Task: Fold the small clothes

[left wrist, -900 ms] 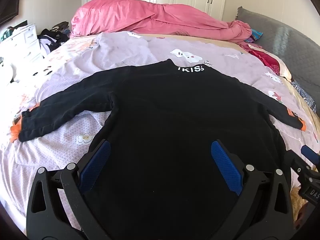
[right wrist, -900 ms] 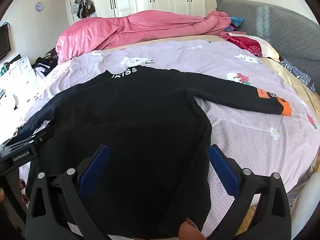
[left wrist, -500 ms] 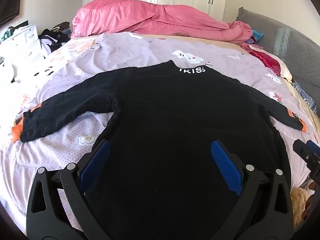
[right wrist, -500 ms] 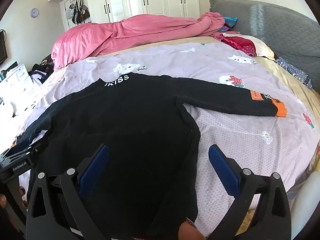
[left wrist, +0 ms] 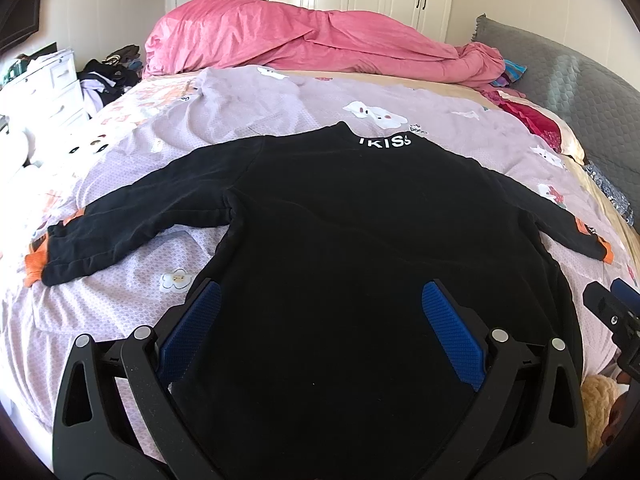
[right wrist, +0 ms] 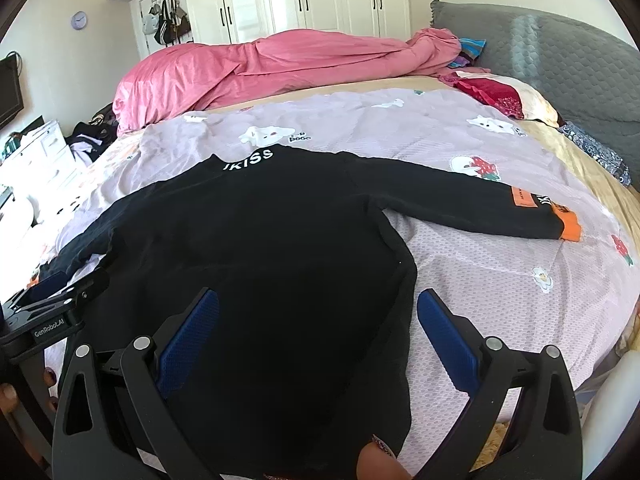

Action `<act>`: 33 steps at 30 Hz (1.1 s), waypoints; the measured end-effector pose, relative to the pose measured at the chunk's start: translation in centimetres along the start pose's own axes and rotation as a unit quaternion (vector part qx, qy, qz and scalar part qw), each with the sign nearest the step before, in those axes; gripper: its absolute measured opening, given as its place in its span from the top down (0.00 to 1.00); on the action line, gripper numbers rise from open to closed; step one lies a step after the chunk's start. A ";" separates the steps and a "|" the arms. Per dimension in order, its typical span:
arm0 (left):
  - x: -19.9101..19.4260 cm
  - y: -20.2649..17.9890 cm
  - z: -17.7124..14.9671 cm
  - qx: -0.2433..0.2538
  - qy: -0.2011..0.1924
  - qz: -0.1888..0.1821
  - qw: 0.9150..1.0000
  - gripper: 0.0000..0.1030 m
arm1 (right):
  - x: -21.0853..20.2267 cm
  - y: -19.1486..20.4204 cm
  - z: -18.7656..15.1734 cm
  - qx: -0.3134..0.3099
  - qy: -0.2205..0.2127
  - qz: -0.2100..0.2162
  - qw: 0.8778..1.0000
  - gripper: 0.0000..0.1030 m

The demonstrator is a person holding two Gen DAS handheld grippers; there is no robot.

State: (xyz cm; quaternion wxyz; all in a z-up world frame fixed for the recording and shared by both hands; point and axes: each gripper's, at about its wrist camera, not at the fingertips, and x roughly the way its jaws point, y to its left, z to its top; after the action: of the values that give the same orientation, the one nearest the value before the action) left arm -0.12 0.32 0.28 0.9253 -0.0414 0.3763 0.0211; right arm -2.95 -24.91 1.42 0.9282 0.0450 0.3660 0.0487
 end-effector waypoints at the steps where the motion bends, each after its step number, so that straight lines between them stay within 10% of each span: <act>1: -0.1 0.1 0.0 -0.001 0.000 0.000 1.000 0.08 | 0.0 0.1 0.0 -0.001 0.000 0.000 1.000 0.04; 33: -0.3 0.2 0.1 -0.004 0.001 -0.001 1.000 0.08 | -0.3 0.8 -0.6 -0.008 0.001 0.006 1.000 0.04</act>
State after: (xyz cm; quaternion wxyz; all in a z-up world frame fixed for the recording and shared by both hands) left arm -0.30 0.54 0.59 0.9248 -0.0459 0.3770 0.0214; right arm -3.59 -24.10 1.26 0.9280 0.0397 0.3660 0.0568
